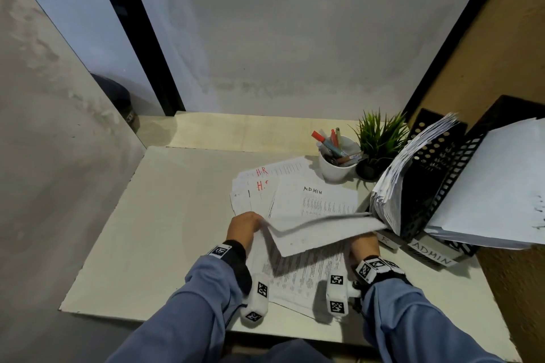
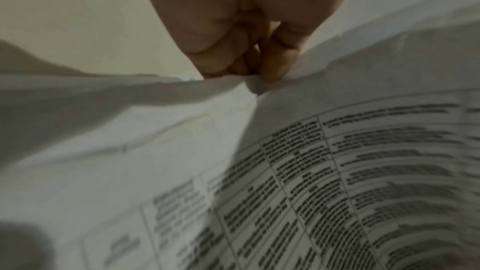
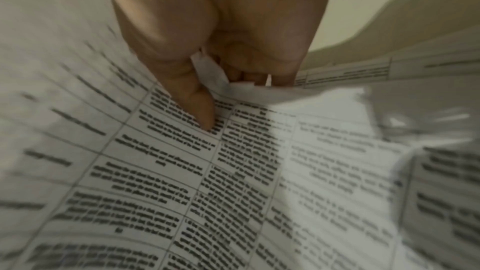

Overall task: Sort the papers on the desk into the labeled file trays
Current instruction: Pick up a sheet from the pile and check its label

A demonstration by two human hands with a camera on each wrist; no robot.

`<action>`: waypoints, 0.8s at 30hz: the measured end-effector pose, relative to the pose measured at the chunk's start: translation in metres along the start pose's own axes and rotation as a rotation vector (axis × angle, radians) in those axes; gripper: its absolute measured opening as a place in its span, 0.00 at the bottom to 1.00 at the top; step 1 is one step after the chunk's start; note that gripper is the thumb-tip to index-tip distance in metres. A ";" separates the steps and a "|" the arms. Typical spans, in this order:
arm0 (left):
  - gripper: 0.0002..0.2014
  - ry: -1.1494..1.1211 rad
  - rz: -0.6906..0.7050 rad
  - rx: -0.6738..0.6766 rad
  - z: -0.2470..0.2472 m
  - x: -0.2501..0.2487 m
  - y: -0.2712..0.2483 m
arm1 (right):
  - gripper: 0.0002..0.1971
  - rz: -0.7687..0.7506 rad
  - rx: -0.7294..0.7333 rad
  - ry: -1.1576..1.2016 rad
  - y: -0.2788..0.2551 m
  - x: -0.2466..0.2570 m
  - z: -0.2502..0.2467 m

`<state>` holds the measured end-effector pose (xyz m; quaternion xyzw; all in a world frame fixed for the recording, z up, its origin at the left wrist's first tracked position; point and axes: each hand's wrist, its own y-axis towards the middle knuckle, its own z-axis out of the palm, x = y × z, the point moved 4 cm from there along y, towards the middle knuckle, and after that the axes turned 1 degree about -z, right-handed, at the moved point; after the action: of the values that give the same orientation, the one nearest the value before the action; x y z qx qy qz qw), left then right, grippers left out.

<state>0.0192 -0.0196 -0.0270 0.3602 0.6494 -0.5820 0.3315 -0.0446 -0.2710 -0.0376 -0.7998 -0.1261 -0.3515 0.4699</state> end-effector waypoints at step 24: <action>0.03 0.085 0.248 0.016 0.005 -0.024 -0.034 | 0.10 -0.567 0.153 0.244 -0.080 0.070 0.018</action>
<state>0.0027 -0.0285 0.0100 0.4648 0.6087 -0.5258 0.3702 -0.0287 -0.2224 0.0578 -0.6471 -0.3127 -0.5515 0.4235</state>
